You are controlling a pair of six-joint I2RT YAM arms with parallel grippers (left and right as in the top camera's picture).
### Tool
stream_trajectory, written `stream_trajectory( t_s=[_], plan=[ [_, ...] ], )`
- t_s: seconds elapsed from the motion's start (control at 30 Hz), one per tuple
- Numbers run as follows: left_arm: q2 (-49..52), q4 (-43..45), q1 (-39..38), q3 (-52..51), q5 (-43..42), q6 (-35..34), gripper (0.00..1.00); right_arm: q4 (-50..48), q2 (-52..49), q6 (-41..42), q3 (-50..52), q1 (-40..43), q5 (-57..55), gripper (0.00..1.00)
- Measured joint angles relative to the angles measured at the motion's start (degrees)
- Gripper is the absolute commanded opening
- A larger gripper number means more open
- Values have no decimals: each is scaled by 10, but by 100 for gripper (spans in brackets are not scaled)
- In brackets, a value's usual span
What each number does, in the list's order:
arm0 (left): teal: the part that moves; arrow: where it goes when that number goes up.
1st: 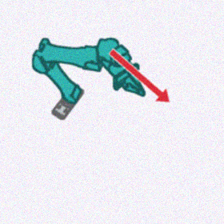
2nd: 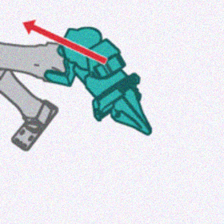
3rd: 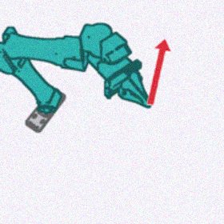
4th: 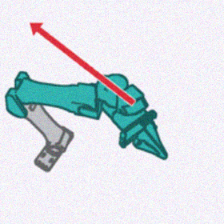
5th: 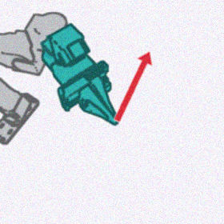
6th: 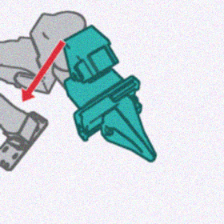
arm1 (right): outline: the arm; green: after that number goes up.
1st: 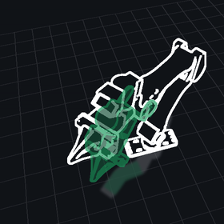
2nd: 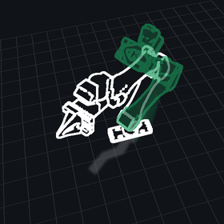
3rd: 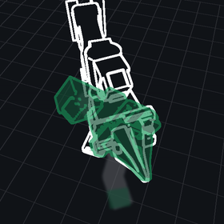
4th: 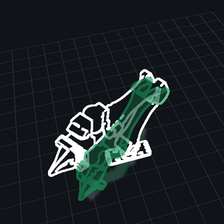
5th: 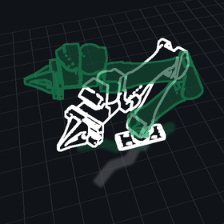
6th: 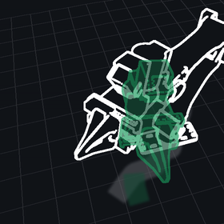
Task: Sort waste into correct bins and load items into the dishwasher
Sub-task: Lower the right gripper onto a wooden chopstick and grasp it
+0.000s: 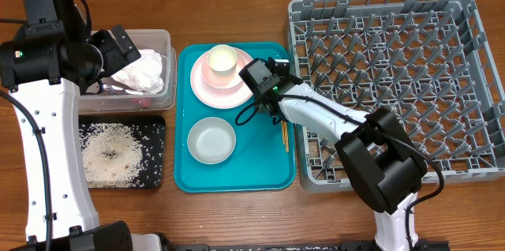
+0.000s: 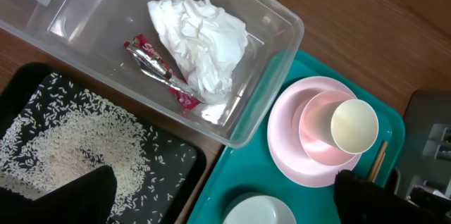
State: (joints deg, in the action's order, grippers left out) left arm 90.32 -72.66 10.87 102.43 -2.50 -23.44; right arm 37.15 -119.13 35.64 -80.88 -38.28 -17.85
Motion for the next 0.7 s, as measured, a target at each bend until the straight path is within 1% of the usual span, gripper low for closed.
stream_trajectory(
  t_s=[0.27,0.33,0.37,0.4,0.63,0.7],
  plan=[
    [0,0,0,0,0,0,100,-5,0,3,0,0,64,42],
    [0,0,0,0,0,0,100,-5,0,3,0,0,71,33],
    [0,0,0,0,0,0,100,-6,0,4,0,0,73,24],
    [0,0,0,0,0,0,100,-7,0,4,0,0,77,21],
    [0,0,0,0,0,0,100,-5,0,4,0,0,84,16],
    [0,0,0,0,0,0,100,-5,0,4,0,0,84,12]
  ],
)
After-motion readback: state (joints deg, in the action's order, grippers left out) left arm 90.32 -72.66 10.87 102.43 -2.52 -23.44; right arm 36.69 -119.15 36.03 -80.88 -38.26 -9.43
